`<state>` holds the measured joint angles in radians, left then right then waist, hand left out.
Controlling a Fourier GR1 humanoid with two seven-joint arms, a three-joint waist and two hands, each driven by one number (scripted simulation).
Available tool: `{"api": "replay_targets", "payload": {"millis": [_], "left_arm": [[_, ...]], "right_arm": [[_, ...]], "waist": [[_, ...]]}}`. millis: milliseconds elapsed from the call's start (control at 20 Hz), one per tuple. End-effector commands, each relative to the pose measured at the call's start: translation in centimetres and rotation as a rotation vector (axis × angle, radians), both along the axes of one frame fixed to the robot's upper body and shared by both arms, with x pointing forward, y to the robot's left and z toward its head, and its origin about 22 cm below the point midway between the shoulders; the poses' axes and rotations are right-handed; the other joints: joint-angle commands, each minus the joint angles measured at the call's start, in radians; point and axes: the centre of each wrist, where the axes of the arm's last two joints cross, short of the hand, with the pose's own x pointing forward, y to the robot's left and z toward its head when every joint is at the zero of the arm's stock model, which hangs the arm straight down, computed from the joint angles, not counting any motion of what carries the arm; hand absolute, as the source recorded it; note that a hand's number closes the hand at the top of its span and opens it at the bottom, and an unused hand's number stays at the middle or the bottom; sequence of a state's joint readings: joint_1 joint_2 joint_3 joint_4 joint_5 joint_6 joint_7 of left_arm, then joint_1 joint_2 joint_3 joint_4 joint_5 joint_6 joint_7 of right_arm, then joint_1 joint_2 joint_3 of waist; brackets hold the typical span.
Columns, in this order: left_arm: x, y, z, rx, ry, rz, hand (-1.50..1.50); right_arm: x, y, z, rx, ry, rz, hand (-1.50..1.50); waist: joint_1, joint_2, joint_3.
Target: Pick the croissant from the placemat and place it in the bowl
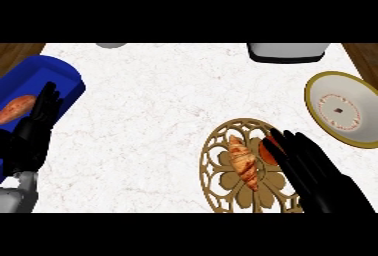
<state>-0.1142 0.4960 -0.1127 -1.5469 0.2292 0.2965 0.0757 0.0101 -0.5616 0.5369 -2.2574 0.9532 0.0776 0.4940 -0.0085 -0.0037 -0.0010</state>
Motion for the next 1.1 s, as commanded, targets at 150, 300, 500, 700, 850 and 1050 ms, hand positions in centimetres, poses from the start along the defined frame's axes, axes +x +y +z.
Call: {"api": "replay_targets", "payload": {"millis": [150,300,500,700,850,1050], "left_arm": [[-0.8,1.5,0.6,-0.008,0.021,-0.04,0.0],[1.1,0.6,2.2,0.016,-0.02,-0.027,0.0],[1.0,-0.7,0.3,0.011,-0.005,-0.012,0.0],[0.7,-1.1,-0.5,0.013,-0.01,-0.016,0.0],[0.8,0.1,0.2,0.003,-0.007,-0.003,0.0],[1.0,0.4,0.3,0.001,0.002,-0.006,0.0]], "right_arm": [[1.6,5.1,3.5,-0.093,0.028,-0.022,-1.5],[3.5,5.6,4.8,-0.239,0.141,-0.059,-1.5],[5.7,8.0,2.7,-0.384,0.288,-0.089,-1.5],[8.6,9.5,3.0,-0.447,0.394,-0.109,-1.5],[9.9,9.1,1.1,-0.467,0.479,-0.116,-1.5],[10.3,11.0,-0.7,-0.534,0.575,-0.118,-1.5]], "waist": [[0.024,0.003,-0.001],[0.027,0.003,-0.002],[0.02,0.004,-0.001],[0.018,0.005,-0.001],[0.014,0.004,0.001],[0.012,0.003,0.0]]}}
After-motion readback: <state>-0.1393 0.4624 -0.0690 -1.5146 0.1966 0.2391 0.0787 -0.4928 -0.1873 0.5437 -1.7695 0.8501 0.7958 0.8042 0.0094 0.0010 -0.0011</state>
